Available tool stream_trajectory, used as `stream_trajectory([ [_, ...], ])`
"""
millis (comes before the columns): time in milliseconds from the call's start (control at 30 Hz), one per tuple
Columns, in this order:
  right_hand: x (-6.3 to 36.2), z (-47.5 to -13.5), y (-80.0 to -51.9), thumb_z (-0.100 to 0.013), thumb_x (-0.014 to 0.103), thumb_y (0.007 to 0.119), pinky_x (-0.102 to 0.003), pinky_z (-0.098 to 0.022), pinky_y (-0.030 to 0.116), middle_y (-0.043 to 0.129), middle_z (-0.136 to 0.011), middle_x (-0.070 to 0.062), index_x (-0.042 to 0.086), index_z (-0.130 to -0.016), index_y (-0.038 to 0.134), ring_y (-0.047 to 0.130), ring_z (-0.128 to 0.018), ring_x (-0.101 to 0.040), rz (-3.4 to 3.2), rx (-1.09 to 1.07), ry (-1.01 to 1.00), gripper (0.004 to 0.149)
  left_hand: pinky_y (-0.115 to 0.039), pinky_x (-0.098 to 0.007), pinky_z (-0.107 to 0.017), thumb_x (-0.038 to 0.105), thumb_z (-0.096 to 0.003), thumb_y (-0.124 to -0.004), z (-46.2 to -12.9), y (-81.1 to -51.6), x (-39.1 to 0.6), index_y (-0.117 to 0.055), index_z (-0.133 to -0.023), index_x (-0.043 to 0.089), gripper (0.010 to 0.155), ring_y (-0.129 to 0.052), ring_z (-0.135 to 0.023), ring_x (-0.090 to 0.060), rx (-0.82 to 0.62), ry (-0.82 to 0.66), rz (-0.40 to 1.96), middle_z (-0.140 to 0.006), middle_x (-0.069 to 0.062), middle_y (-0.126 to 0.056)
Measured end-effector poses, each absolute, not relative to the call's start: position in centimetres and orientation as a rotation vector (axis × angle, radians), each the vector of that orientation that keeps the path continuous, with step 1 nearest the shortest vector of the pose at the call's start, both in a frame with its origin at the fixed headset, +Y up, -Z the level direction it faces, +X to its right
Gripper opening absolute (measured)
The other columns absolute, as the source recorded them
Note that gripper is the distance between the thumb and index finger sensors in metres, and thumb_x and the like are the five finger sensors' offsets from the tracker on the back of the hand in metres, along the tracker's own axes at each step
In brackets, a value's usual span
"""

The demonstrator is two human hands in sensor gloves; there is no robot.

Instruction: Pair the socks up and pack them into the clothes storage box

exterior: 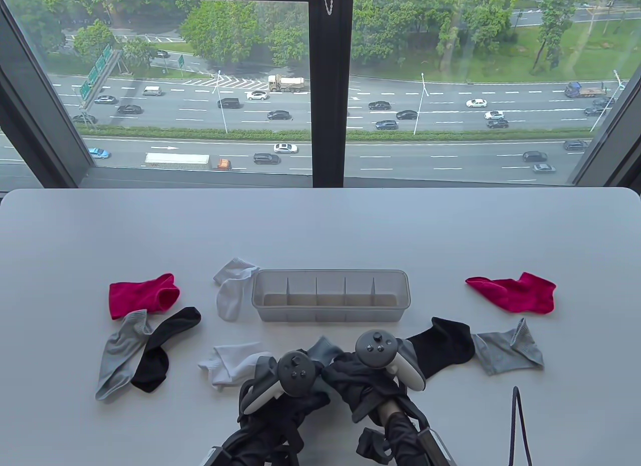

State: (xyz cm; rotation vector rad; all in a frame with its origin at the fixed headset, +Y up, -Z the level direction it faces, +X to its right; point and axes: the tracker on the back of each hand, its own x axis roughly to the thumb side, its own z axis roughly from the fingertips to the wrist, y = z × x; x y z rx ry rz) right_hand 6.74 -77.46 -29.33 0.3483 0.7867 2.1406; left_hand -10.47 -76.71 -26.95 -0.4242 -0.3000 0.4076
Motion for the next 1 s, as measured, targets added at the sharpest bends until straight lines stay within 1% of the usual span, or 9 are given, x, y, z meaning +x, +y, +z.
stream_trajectory([
  [167,6.5,-29.1,-77.5,-0.062,0.044,0.055,-0.064,-0.069,0.014,0.020,-0.112,-0.032,0.013,-0.111,0.036,0.003,-0.096,-0.053,2.164,0.400,0.803,0.061,-0.030,-0.070,-0.077,0.031,-0.0576,-0.060,-27.2,-76.9,-10.7,-0.051,-0.097,0.004,0.049,-0.038,-0.106,-0.051,-0.467,-0.291,0.424,-0.116,-0.024,-0.029],
  [300,6.8,-29.2,-77.3,-0.063,0.038,0.054,-0.064,-0.070,0.016,0.026,-0.111,-0.032,0.009,-0.100,0.061,0.006,-0.097,-0.053,2.121,0.355,0.769,0.047,-0.031,-0.070,-0.077,0.037,-0.0552,-0.062,-27.1,-76.8,-10.7,-0.051,-0.092,0.004,0.051,-0.037,-0.105,-0.050,-0.476,-0.292,0.411,-0.115,-0.024,-0.028],
  [467,6.9,-29.2,-77.5,-0.065,0.036,0.052,-0.063,-0.070,0.015,0.030,-0.110,-0.032,0.004,-0.090,0.070,0.007,-0.097,-0.051,2.102,0.344,0.780,0.045,-0.041,-0.068,-0.076,0.036,-0.0529,-0.071,-26.9,-76.4,-9.7,-0.054,-0.087,0.006,0.048,-0.045,-0.103,-0.049,-0.459,-0.296,0.276,-0.113,-0.023,-0.032],
  [533,6.8,-29.1,-77.4,-0.064,0.038,0.052,-0.063,-0.070,0.016,0.029,-0.110,-0.031,0.006,-0.094,0.067,0.007,-0.097,-0.051,2.119,0.355,0.771,0.046,-0.048,-0.068,-0.074,0.035,-0.0524,-0.072,-26.9,-76.1,-9.7,-0.061,-0.084,0.005,0.045,-0.054,-0.101,-0.049,-0.417,-0.306,0.236,-0.112,-0.023,-0.041],
  [633,6.9,-29.1,-77.6,-0.061,0.045,0.058,-0.064,-0.069,0.012,0.021,-0.112,-0.034,0.009,-0.111,0.040,0.002,-0.095,-0.053,2.061,0.411,0.807,0.064,-0.051,-0.067,-0.073,0.036,-0.0535,-0.070,-27.1,-76.0,-10.3,-0.063,-0.083,0.005,0.044,-0.057,-0.099,-0.049,-0.432,-0.304,0.274,-0.111,-0.024,-0.046],
  [800,7.1,-29.4,-77.3,-0.063,0.038,0.056,-0.063,-0.070,0.017,0.026,-0.111,-0.032,0.007,-0.096,0.066,0.007,-0.097,-0.052,2.058,0.363,0.782,0.046,-0.049,-0.068,-0.074,0.038,-0.0543,-0.071,-27.0,-75.7,-10.7,-0.039,-0.107,0.009,0.067,-0.056,-0.100,-0.049,-0.380,-0.294,0.293,-0.115,-0.024,-0.034],
  [867,7.3,-29.4,-77.3,-0.064,0.038,0.053,-0.063,-0.070,0.017,0.029,-0.111,-0.032,0.005,-0.093,0.068,0.008,-0.097,-0.052,2.042,0.346,0.766,0.046,-0.050,-0.068,-0.074,0.036,-0.0550,-0.071,-26.9,-75.2,-10.5,-0.051,-0.104,0.018,0.056,-0.057,-0.100,-0.049,-0.328,-0.324,0.272,-0.115,-0.021,-0.040],
  [933,7.3,-29.4,-77.3,-0.064,0.039,0.053,-0.063,-0.070,0.017,0.028,-0.111,-0.032,0.005,-0.095,0.066,0.008,-0.097,-0.052,2.023,0.321,0.748,0.048,-0.052,-0.067,-0.073,0.033,-0.0559,-0.069,-26.8,-74.8,-10.2,-0.064,-0.097,0.008,0.048,-0.060,-0.101,-0.046,-0.292,-0.337,0.238,-0.114,-0.019,-0.048],
  [1000,7.3,-29.3,-77.3,-0.061,0.046,0.057,-0.064,-0.071,0.017,0.022,-0.113,-0.032,0.010,-0.111,0.042,0.005,-0.097,-0.052,2.039,0.354,0.735,0.064,-0.053,-0.066,-0.073,0.033,-0.0563,-0.064,-26.9,-74.8,-10.3,-0.065,-0.094,0.004,0.047,-0.060,-0.101,-0.046,-0.324,-0.331,0.229,-0.113,-0.020,-0.049],
])
